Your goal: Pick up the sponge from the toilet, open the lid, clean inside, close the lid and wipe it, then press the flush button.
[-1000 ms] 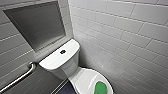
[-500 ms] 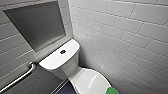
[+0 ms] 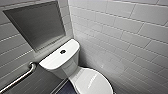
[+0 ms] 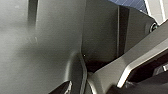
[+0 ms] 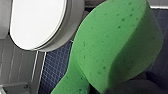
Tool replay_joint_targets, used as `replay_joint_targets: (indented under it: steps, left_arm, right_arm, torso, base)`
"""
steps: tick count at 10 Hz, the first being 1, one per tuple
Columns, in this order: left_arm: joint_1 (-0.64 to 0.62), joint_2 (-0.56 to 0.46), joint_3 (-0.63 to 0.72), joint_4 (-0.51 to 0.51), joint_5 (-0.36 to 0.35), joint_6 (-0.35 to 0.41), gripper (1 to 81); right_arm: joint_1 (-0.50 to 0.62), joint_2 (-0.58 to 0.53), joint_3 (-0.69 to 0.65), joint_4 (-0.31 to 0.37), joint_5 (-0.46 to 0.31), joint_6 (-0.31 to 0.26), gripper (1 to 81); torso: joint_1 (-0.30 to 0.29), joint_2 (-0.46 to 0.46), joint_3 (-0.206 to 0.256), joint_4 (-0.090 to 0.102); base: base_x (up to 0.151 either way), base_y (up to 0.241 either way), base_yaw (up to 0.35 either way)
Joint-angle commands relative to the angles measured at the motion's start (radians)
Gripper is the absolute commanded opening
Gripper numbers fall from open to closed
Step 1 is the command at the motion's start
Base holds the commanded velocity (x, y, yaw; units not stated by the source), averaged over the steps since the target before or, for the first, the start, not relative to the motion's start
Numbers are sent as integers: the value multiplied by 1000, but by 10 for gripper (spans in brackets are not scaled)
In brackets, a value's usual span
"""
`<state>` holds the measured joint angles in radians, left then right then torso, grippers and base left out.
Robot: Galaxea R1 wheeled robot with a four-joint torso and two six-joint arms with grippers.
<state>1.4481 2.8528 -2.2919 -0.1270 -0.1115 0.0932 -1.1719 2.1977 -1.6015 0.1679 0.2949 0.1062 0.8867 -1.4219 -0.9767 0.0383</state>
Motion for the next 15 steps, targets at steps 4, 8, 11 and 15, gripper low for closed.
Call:
replay_joint_targets:
  steps: [4,8,11,15]
  left_arm:
    - [-36,-36,54,4,79,2,811]
    - [-54,-28,54,6,81,2,811]
    - [-54,-27,55,6,81,2,811]
    - [-54,-25,55,6,81,2,811]
  right_arm:
    - [-203,72,-216,-4,-39,0,10]
    - [-355,217,-388,-63,-51,-10,10]
    - [-371,247,-409,-67,-53,-10,10]
    - [-369,247,-406,-67,-54,-10,10]
  torso:
    - [-18,36,0,0]
    - [-18,32,0,0]
    - [-18,32,0,0]
    - [-20,32,0,0]
  base:
    - [0,0,0]
    - [0,0,0]
    - [-21,0,0]
    - [-74,0,0]
